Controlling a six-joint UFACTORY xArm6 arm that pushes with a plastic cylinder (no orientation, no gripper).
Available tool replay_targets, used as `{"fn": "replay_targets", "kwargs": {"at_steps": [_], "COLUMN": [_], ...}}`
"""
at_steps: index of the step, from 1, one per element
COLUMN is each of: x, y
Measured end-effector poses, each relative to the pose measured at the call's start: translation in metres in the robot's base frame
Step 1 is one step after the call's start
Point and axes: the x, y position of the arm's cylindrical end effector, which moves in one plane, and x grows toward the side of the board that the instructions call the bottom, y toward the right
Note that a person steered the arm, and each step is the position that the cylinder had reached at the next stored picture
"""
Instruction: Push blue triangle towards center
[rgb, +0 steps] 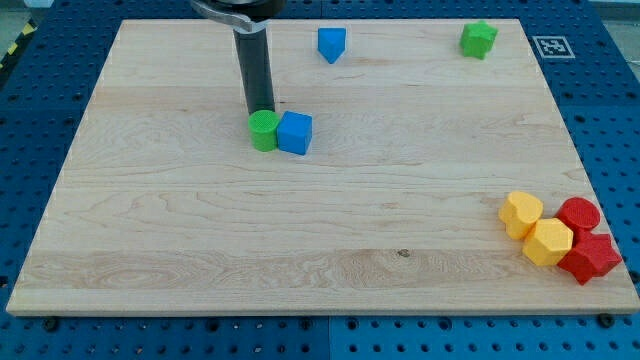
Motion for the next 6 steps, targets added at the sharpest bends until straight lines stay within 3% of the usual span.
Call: {"fn": "replay_targets", "kwargs": {"at_steps": [4,5,6], "x": [-0.044,-0.101,-0.156], "y": [-0.041,-0.075,-0.062]}}
